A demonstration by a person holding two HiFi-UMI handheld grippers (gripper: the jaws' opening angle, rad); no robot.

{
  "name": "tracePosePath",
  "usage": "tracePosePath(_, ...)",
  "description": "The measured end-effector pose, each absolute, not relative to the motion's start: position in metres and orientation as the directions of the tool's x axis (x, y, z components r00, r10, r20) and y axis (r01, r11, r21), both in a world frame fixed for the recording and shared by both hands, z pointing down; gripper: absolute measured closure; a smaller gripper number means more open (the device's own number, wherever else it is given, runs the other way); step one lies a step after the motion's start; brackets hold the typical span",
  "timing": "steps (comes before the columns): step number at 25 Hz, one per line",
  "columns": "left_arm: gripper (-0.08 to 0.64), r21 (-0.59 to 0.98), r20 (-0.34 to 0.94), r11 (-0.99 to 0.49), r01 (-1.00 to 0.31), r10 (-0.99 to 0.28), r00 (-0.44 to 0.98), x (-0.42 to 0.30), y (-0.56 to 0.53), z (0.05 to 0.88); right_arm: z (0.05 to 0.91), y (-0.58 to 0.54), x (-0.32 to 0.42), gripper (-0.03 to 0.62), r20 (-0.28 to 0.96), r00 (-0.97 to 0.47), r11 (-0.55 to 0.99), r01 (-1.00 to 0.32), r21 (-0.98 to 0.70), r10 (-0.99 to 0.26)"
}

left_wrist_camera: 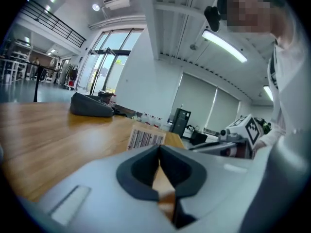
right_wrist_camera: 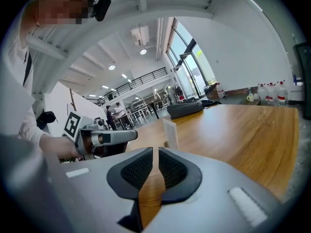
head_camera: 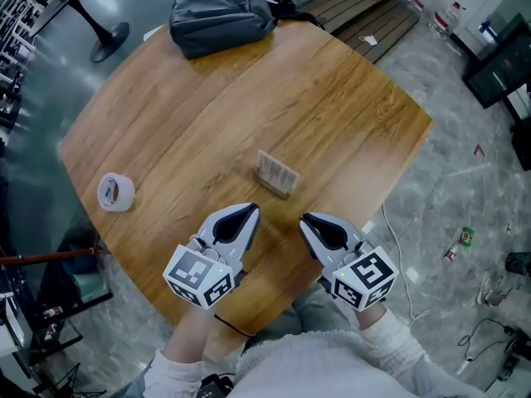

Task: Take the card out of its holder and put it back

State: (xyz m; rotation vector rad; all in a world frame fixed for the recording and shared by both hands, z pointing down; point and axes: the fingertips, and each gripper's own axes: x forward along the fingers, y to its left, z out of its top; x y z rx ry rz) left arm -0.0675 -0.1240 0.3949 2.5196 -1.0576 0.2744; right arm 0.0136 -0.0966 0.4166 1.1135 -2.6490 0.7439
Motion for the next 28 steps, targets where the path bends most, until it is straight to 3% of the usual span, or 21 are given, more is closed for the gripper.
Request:
tracePosePath(7,0.547,0.227,0.306,-0.679,-0.698,-0.630,0.713,-0.072,-0.166,0.411,0.434,-0.128,0.013,0.522,0.354,-0.687,0.600,-0.726,-0.336,-0.634)
tracePosePath(14,0.434,0.170,0.297,-0.745,-0.645,-0.586,0.754,-0.064,-0.192,0.424,0.449,-0.145,0.010,0.514,0.375,-0.693,0.609,-0.720,-0.332,-0.615)
tracePosePath(21,0.391,0.016,0.458,-0.847,-0.532,-0.467,0.756,-0.055,-0.211,0.446,0.452,-0.158,0.002,0.506,0.371,-0.712,0.643,-0.700,-0.311,-0.596)
tracePosePath(28,0.390,0.104,0.376,-0.857,-0.504,-0.435,0.818,-0.051,-0.216,0.439,0.455,-0.165,-0.002,0.506,0.367,-0.712,0.642,-0.700,-0.312,-0.599)
